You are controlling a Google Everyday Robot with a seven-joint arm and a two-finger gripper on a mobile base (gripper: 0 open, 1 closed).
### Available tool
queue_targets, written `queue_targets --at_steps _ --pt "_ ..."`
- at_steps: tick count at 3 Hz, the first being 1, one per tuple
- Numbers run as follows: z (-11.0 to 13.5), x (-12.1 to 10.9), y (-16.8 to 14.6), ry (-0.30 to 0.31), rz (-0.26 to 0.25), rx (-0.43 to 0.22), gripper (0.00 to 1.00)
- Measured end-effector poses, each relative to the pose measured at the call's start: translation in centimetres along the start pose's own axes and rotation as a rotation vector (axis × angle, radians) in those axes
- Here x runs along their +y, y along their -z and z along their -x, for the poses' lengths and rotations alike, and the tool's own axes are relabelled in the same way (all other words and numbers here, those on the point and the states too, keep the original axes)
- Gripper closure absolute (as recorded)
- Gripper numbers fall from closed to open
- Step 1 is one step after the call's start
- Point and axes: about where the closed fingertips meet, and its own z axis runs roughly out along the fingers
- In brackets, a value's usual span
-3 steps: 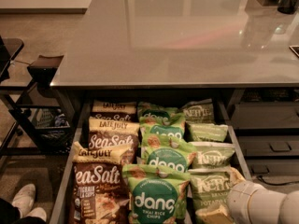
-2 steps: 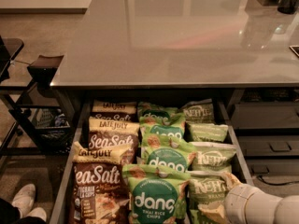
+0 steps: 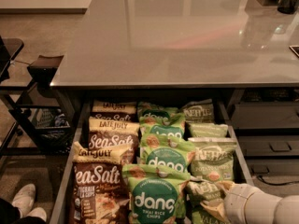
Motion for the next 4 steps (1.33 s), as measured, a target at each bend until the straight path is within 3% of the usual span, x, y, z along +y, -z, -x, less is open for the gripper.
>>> queue_targets --at_steps 1,2,3,4 --pt "0.0 0.0 0.0 0.0 0.0 0.0 1.0" --pt "0.0 0.0 0.0 0.0 0.0 0.0 1.0" --pt "0.8 -0.5 1.5 -0.006 0.036 -0.01 1.0" --pt "3.8 -3.5 5.3 0.008 0.062 -0.06 1.0"
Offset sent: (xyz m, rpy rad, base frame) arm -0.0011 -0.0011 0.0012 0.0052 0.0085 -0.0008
